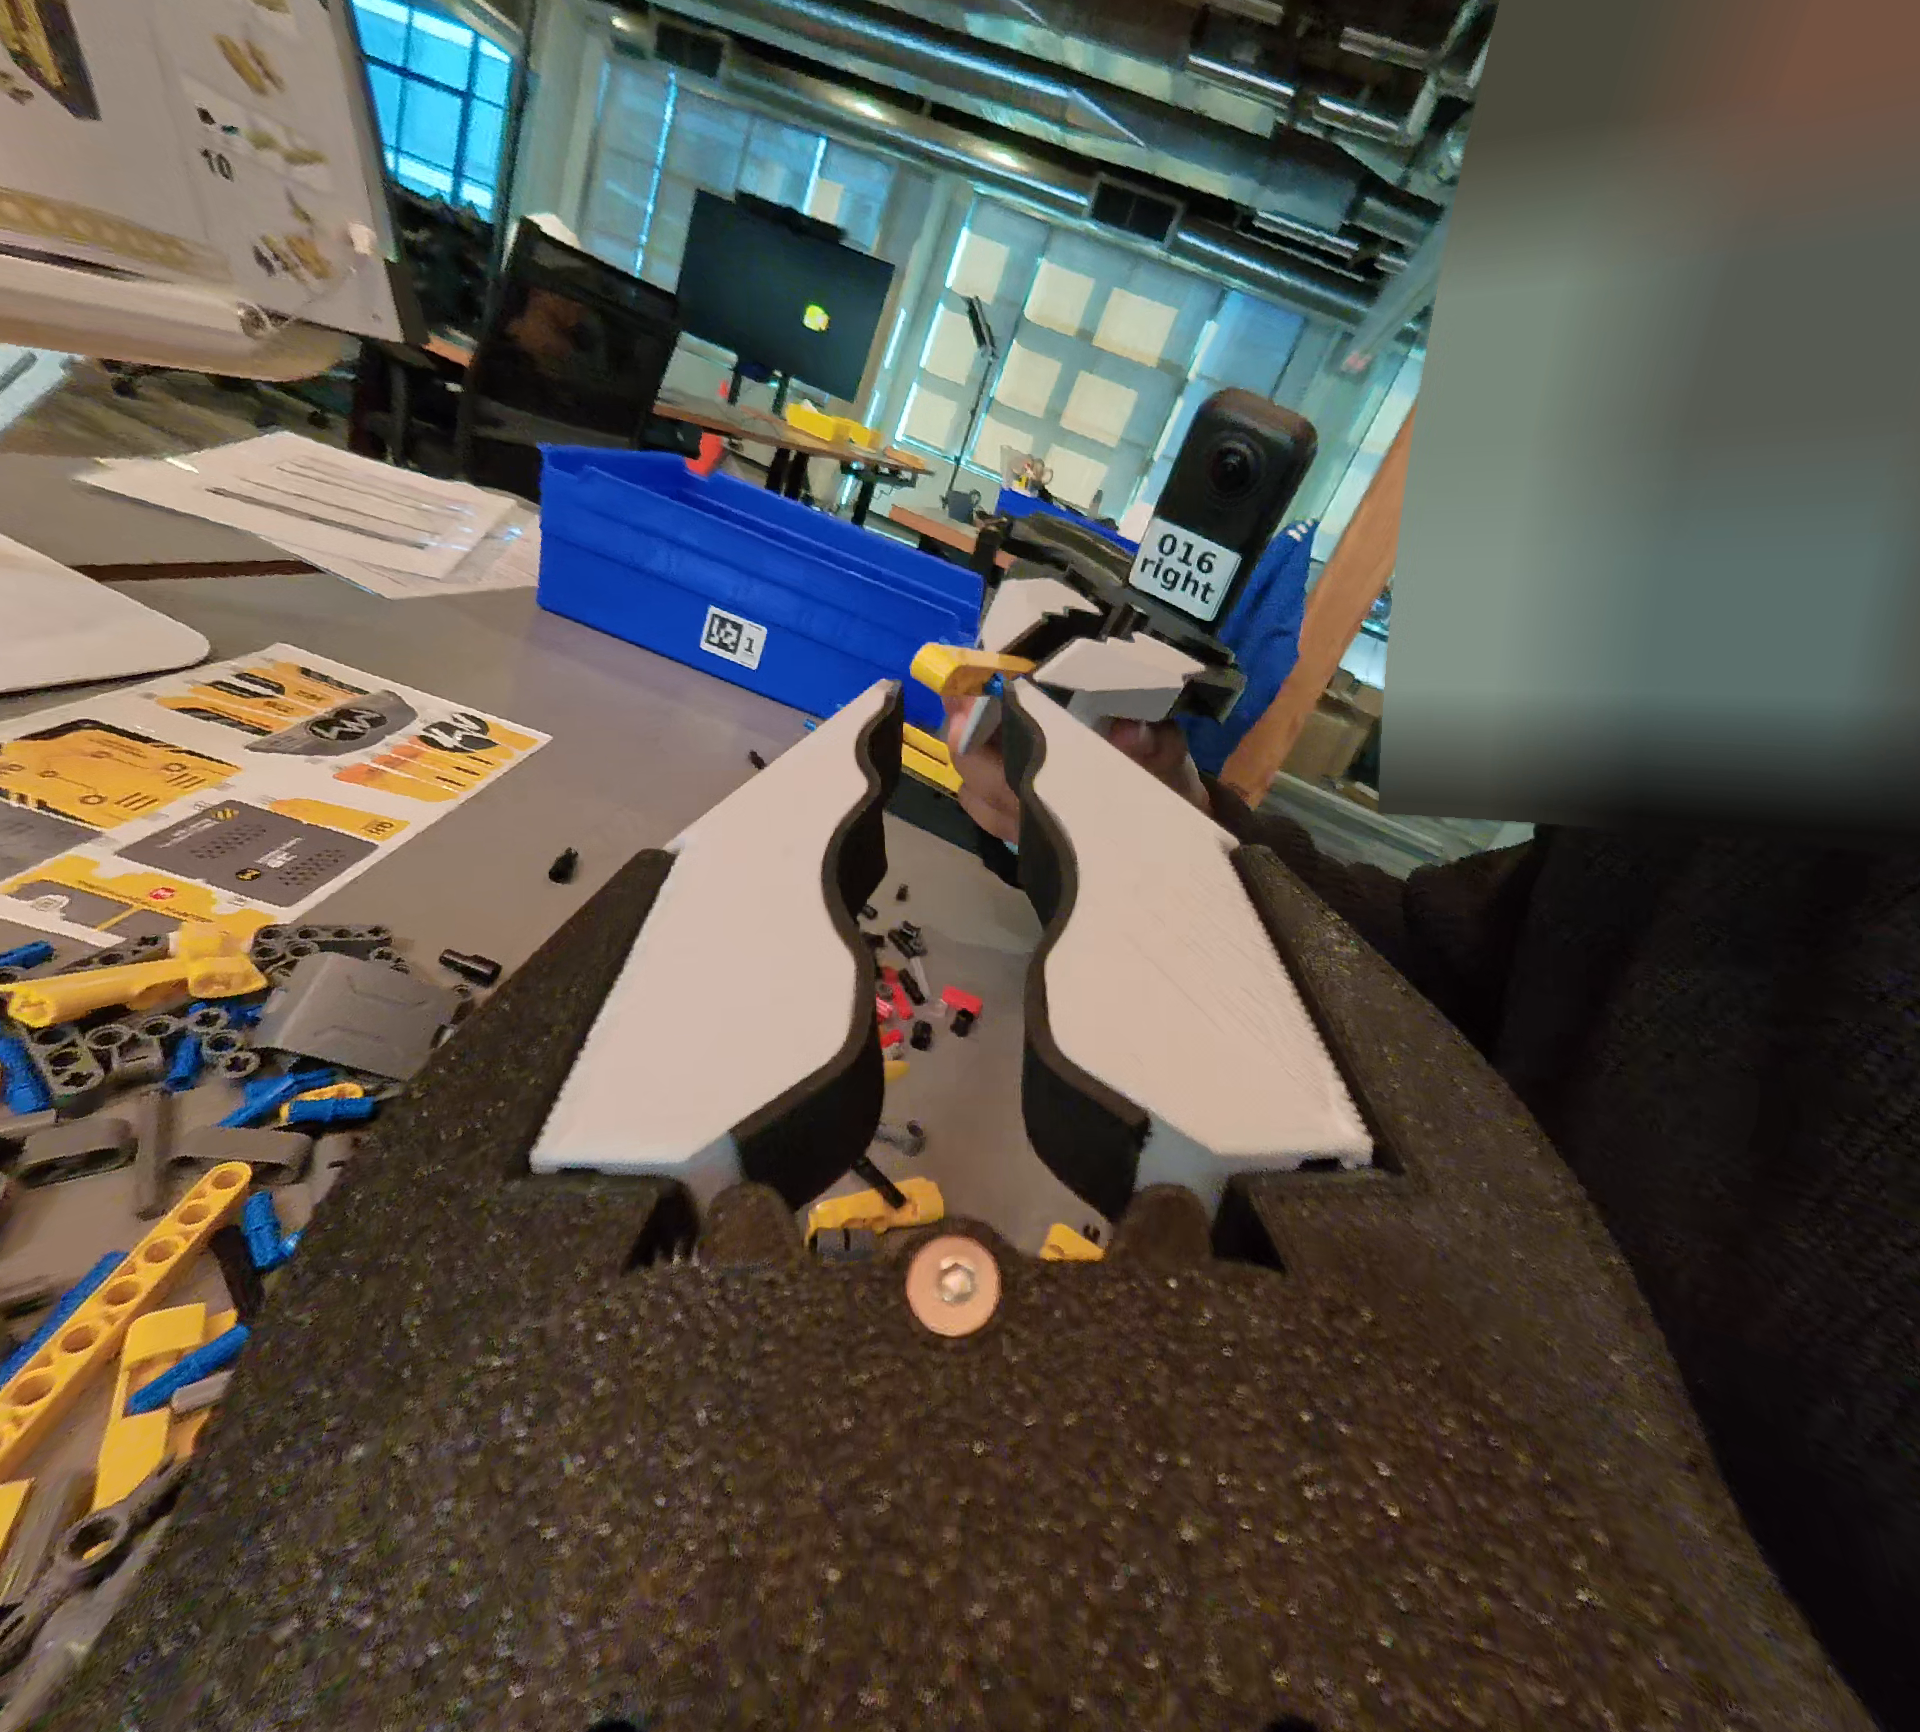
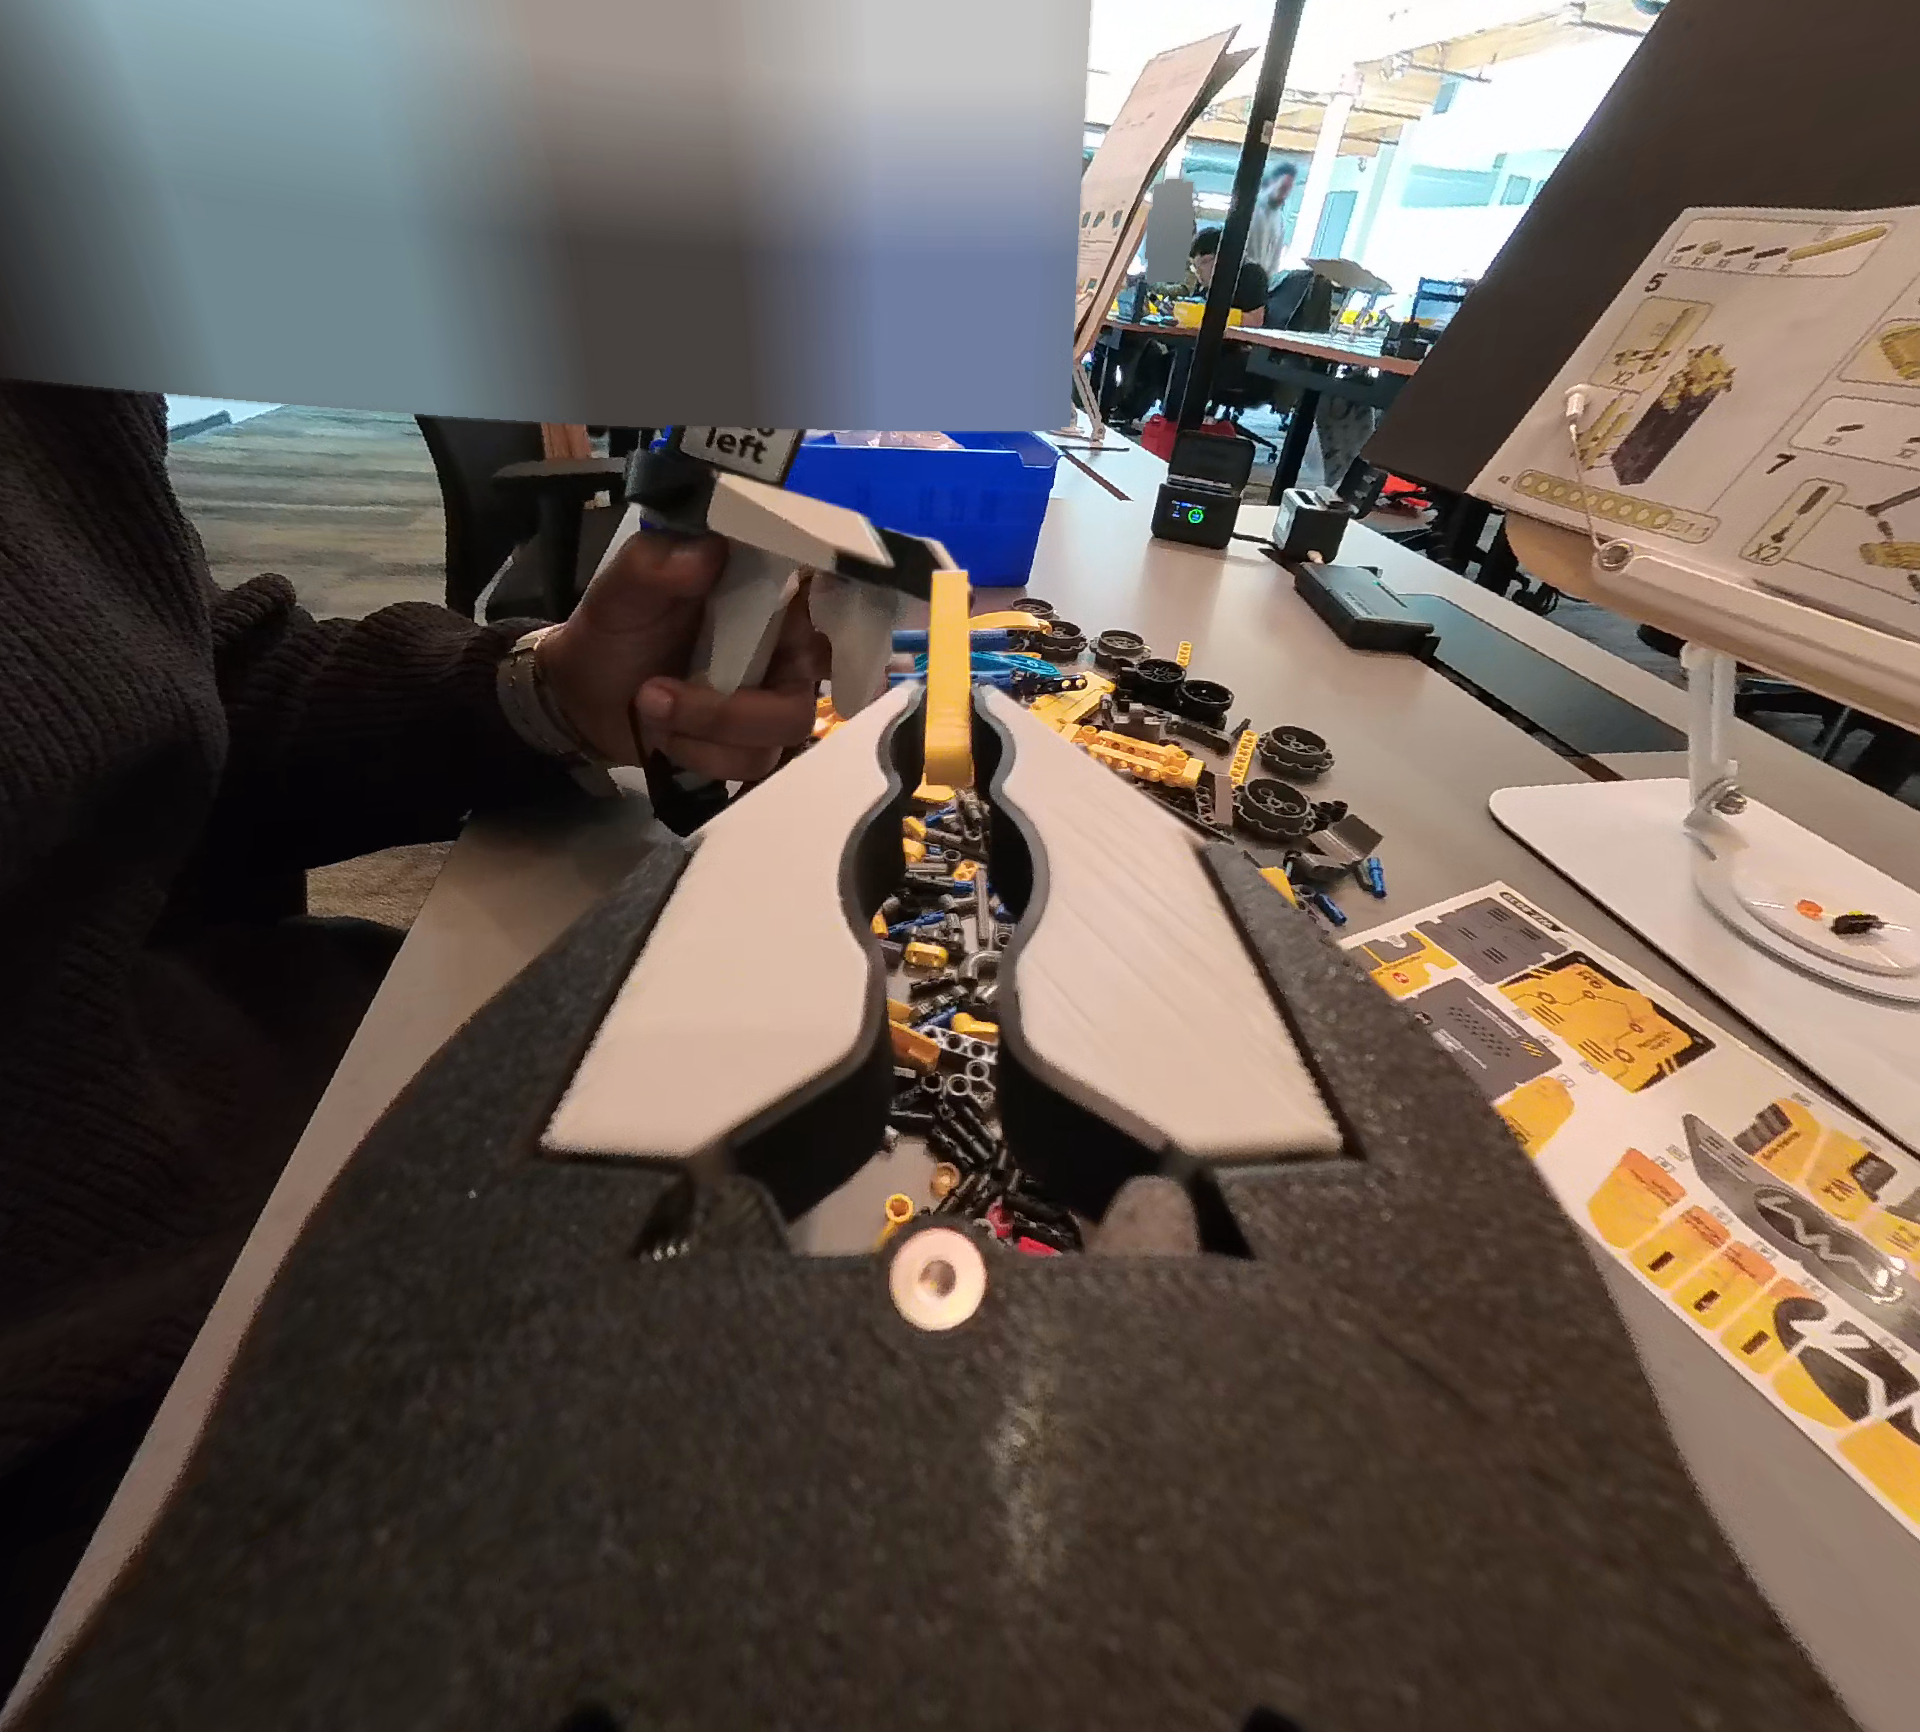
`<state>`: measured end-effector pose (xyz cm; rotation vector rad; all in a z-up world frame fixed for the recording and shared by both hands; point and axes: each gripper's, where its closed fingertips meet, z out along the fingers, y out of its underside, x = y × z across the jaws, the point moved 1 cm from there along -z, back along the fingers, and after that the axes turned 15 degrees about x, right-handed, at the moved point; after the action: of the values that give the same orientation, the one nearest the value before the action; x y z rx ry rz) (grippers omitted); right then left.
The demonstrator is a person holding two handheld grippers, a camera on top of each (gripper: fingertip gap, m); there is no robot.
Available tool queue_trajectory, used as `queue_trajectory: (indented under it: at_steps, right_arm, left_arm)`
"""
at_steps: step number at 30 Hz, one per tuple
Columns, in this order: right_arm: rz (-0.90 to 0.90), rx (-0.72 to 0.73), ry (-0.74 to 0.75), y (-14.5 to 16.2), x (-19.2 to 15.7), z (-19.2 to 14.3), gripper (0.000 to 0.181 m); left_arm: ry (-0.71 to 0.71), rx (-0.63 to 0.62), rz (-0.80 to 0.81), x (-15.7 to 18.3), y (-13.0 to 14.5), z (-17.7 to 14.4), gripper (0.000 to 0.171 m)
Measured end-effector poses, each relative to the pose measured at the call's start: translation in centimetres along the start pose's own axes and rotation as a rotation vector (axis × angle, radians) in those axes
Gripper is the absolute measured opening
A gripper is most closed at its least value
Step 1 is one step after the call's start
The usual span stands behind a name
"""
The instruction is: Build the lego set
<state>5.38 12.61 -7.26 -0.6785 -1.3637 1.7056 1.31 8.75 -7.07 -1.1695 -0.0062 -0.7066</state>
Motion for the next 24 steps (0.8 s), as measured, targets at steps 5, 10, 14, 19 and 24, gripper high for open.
queue_trajectory:
  at_steps: [5, 10, 14, 19, 24]
  right_arm:
    - [0.003, -0.003, -0.003, 0.15, -0.05, 0.05, 0.007]
    - [0.007, -0.003, -0.003, 0.22, 0.0, 0.06, 0.007]
    - [0.012, -0.014, -0.005, 0.44, -0.03, 0.1, 0.008]
    - [0.016, -0.015, -0.006, 0.53, -0.04, 0.13, 0.007]
    - [0.009, -0.011, -0.011, 0.41, -0.21, 0.17, 0.007]
  left_arm:
    - [0.007, 0.012, -0.036, -0.04, -0.22, -0.05, 0.018]
    - [0.007, 0.002, -0.041, -0.06, 0.0, -0.02, 0.018]
    - [0.012, -0.009, -0.064, -0.05, 0.23, 0.04, 0.018]
    - [0.016, 0.0, -0.086, -0.07, 0.08, 0.0, 0.018]
    - [0.015, 0.005, -0.084, -0.09, -0.01, -0.02, 0.018]
